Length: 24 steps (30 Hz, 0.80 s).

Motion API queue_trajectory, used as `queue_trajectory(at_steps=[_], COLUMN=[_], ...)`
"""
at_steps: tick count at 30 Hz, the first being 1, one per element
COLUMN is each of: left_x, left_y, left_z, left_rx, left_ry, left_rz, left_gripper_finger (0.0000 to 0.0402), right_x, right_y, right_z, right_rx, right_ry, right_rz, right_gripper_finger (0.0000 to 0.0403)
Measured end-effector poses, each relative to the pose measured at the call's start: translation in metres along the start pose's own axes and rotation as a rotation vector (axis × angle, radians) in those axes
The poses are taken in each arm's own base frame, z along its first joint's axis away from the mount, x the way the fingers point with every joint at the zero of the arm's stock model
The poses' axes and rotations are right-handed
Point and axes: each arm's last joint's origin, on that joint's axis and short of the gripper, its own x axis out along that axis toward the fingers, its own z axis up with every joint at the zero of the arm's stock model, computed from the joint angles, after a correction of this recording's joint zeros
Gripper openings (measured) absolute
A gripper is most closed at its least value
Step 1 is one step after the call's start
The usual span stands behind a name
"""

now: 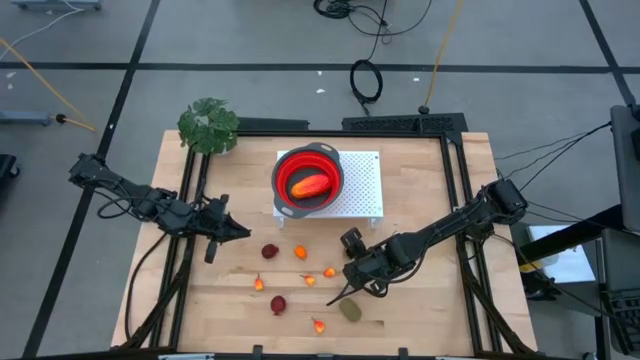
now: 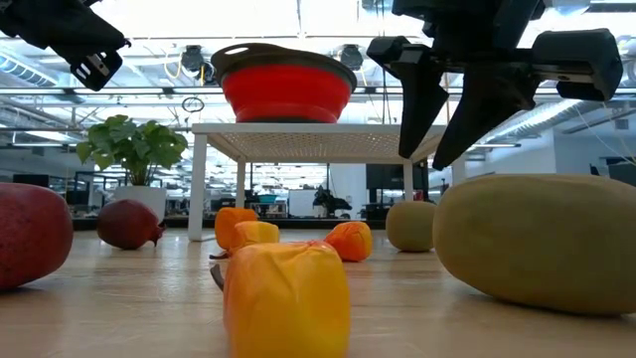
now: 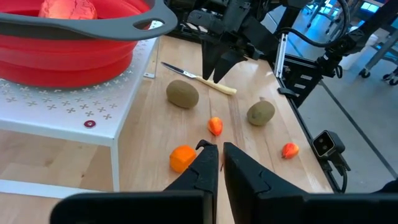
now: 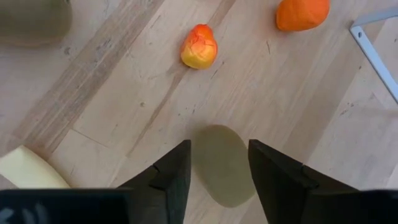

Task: Pick & Place Fruit
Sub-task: Put the brown kiwi into the orange strainer bowl on the shelf

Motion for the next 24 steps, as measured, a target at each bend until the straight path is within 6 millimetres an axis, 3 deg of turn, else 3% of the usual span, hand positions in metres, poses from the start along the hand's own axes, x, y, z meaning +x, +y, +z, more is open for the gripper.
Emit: queue_trajectory(at_steps=[10, 24], left_x=[0.0, 0.0], left_y=[0.0, 0.0007], left_z=[0.0, 0.0003], left_rx=[0.005, 0.099], left_ry=[0.0, -0.009], left_rz=[0.0, 0.025], left_gripper_finger=[0.0024, 0.0024], right_x=[0.0, -0.0004], right_y=[0.0, -0.0027], right_z=[0.0, 0.0085], right_rx=[-0.031, 0.041], right_ry=[0.0, -0.086], right_rz=[0.0, -0.024], right_gripper_finger=[0.0232, 0.0241])
